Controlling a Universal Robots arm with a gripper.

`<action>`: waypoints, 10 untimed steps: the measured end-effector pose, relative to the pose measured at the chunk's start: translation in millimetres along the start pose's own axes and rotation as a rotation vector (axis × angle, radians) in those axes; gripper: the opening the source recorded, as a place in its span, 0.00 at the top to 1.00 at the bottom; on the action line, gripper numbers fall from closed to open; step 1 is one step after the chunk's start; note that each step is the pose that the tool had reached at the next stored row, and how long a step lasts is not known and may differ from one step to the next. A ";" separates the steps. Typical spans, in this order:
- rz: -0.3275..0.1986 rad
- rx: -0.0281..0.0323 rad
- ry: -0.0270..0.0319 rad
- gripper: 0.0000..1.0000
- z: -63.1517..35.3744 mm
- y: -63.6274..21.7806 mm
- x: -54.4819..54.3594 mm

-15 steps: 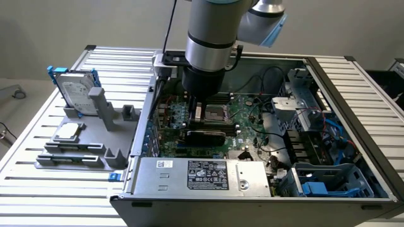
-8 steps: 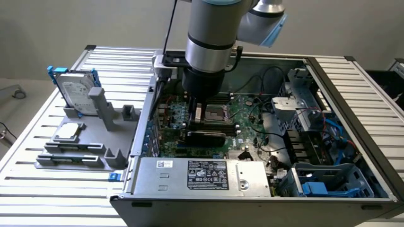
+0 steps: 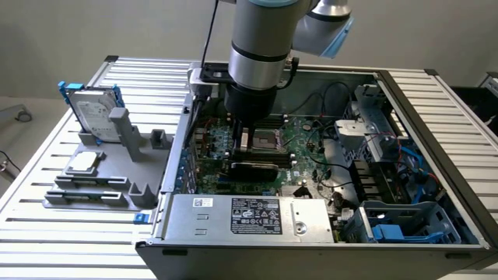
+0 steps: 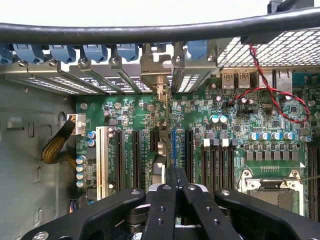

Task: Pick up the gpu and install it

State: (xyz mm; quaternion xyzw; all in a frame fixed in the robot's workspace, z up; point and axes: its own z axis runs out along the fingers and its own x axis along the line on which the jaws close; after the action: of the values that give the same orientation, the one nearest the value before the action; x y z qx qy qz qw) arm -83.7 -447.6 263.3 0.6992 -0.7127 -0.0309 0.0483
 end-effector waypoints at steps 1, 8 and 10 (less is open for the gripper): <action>0.000 0.0000 0.0000 0.89 0.0 0.0 0.0; 0.000 0.0002 -0.0004 0.89 -9.0 1.0 0.2; 0.000 0.0001 -0.0003 0.89 -14.9 1.7 0.4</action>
State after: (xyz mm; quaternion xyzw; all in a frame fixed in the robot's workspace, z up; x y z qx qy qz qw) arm -83.7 -447.6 278.3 0.6992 -0.7126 -0.0310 0.0481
